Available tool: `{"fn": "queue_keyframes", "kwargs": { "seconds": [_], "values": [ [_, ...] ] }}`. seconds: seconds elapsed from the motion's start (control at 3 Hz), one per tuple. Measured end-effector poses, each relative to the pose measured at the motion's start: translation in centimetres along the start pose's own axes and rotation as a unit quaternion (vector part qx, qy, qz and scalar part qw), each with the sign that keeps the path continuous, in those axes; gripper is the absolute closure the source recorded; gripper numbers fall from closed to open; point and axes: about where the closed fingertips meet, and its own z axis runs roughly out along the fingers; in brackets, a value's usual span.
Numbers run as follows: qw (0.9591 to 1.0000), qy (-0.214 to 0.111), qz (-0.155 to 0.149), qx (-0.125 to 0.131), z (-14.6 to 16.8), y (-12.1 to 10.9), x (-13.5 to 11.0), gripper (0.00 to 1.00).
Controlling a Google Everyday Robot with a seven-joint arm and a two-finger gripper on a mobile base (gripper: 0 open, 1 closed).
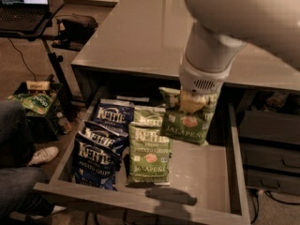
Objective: Pick green jalapeno chip bag from top drawer and place on counter
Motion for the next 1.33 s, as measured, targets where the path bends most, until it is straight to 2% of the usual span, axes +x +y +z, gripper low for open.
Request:
{"fn": "queue_keyframes", "kwargs": {
  "seconds": [0.33, 0.67, 1.0, 1.33],
  "values": [
    [0.9998, -0.011, 0.003, 0.014, -1.2, -1.0, -0.4, 1.00],
    [0.9998, -0.011, 0.003, 0.014, -1.2, -1.0, -0.4, 1.00],
    [0.9996, -0.017, 0.008, 0.020, -1.8, -4.3, -0.4, 1.00],
    [0.9998, 0.016, 0.006, -0.004, 0.5, -10.6, 0.7, 1.00]
  ]
}}
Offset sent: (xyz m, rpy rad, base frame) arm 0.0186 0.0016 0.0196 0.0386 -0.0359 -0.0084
